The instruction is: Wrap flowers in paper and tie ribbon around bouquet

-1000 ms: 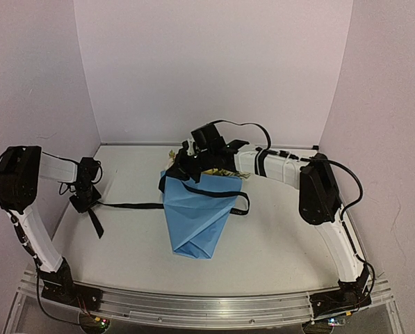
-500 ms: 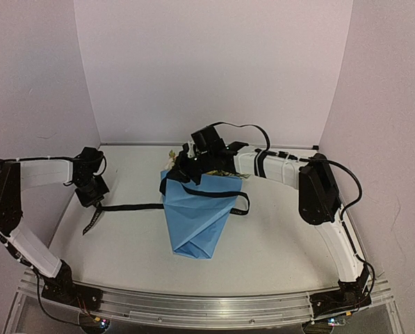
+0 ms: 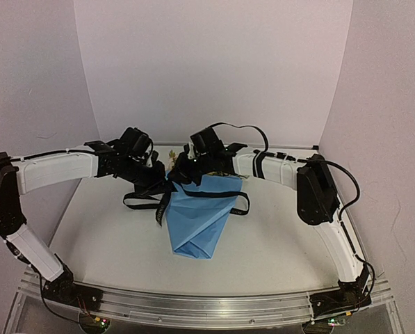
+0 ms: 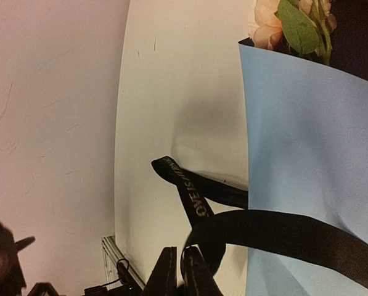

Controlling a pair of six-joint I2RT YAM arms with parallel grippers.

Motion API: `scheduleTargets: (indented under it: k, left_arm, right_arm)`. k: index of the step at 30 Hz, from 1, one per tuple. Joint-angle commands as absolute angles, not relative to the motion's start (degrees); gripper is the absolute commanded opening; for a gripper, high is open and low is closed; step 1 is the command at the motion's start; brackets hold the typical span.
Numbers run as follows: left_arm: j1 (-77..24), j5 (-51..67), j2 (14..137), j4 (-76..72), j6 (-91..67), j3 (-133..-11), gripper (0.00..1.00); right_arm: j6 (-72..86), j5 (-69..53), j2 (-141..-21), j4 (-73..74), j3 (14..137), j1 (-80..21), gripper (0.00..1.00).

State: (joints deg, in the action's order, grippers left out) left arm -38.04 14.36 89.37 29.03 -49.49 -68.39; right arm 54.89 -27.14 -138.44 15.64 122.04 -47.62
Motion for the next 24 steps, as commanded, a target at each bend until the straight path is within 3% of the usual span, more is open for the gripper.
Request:
scheduleTargets:
  k: [1,3,8,18,24]
  left_arm:
    - [-39.35,28.47,92.31,20.98,-49.49,-71.63,0.0]
    - [-39.63,32.0,93.26,17.26,-50.12,-72.0,0.0]
    - [-40.08,35.72,94.08,11.06,-52.53,-70.77,0.0]
    - [-40.02,36.69,96.72,-0.01,-59.92,-67.09,0.0]
    - [-38.35,36.43,100.46,-3.26,-62.34,-68.09,0.0]
  right_arm:
    - [52.85,-24.83,-138.04,15.58,123.81,-47.77,0.21]
    - [52.52,-24.59,-136.72,15.83,122.99,-47.44,0.37]
    - [51.52,-21.32,-128.78,15.99,116.38,-46.48,0.62]
    - [52.25,-9.72,-108.67,15.29,94.51,-43.81,0.83]
    - [52.84,-4.5,-99.87,12.82,81.74,-43.58,0.83]
